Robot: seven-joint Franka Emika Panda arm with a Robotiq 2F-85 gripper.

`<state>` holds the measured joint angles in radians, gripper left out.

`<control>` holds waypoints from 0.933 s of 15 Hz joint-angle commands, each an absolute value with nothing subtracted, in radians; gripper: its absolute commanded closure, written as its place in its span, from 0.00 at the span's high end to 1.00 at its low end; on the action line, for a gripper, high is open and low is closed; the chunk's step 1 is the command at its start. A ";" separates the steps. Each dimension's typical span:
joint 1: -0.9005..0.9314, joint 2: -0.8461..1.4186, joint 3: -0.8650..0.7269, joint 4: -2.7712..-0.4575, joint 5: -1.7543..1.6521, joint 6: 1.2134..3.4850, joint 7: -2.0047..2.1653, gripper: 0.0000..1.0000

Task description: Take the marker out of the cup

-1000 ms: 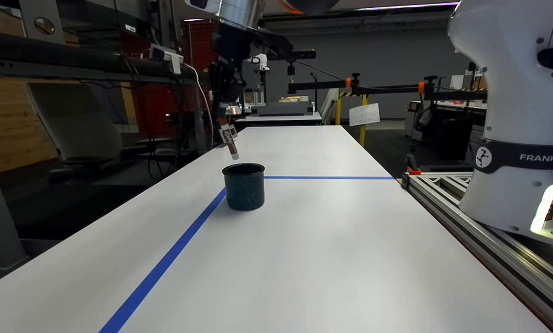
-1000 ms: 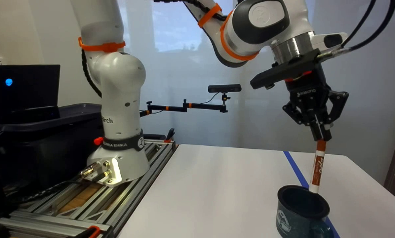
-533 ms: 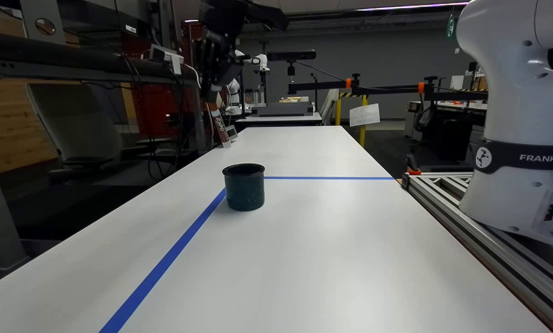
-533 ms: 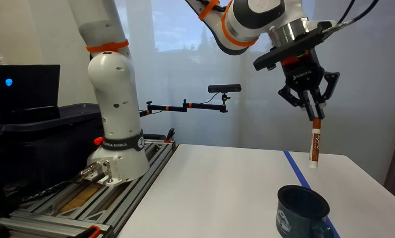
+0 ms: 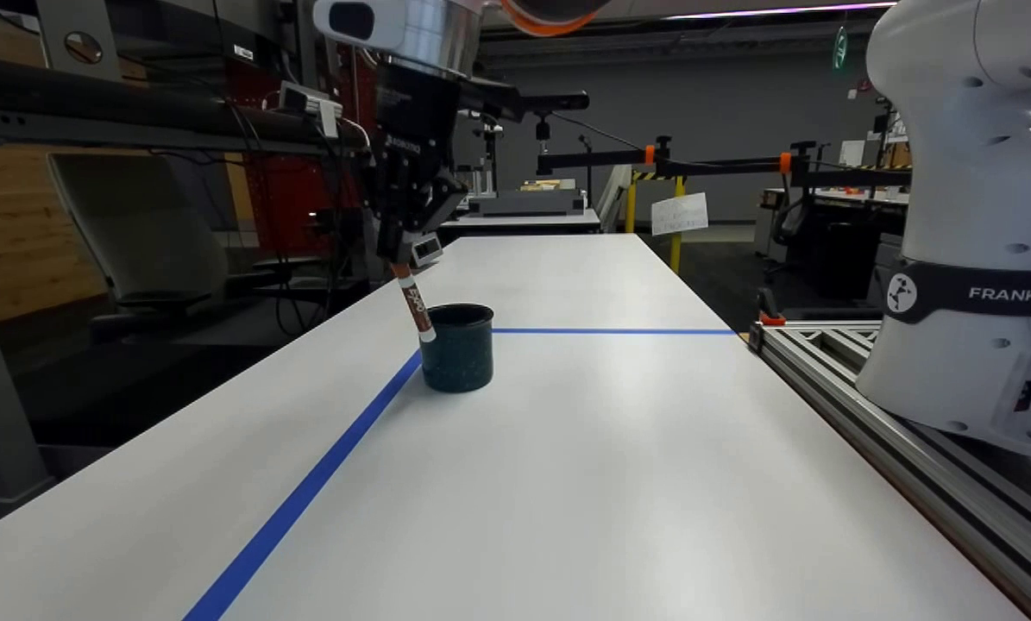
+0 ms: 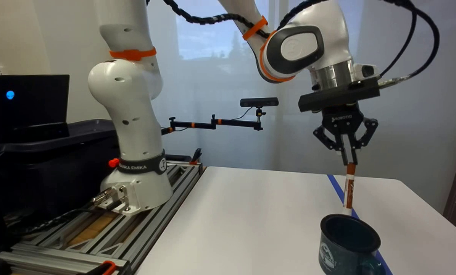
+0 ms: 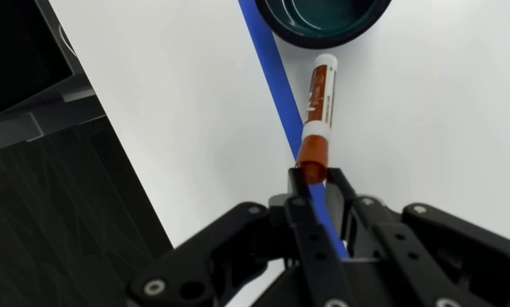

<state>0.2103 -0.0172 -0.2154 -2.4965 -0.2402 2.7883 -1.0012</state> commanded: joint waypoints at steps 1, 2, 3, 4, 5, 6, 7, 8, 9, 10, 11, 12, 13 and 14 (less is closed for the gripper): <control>0.119 0.057 -0.116 -2.472 -0.181 2.830 -1.114 0.04; 0.100 0.073 -0.094 -2.466 -0.177 2.830 -1.129 0.04; 0.084 0.086 -0.076 -2.461 -0.182 2.829 -1.138 0.04; 0.068 0.101 -0.058 -2.457 -0.177 2.830 -1.154 0.04; 0.053 0.111 -0.039 -2.454 -0.167 2.830 -1.171 0.04; 0.038 0.124 -0.016 -2.451 -0.136 2.832 -1.203 0.04; 0.022 0.136 0.008 -2.449 -0.099 2.831 -1.242 0.04; 0.004 0.146 0.036 -2.446 -0.044 2.829 -1.294 0.04; -0.012 0.158 0.061 -2.439 0.001 2.828 -1.335 0.04; -0.033 0.168 0.093 -2.431 0.066 2.820 -1.392 0.04; -0.055 0.178 0.126 -2.422 0.135 2.813 -1.452 0.04; -0.071 0.188 0.150 -2.411 0.184 2.804 -1.497 0.04; -0.090 0.199 0.178 -2.399 0.239 2.795 -1.549 0.04; -0.102 0.210 0.196 -2.387 0.272 2.789 -1.583 0.04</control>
<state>-0.0478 0.1762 0.1278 -2.4345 0.1536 2.8181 -1.4550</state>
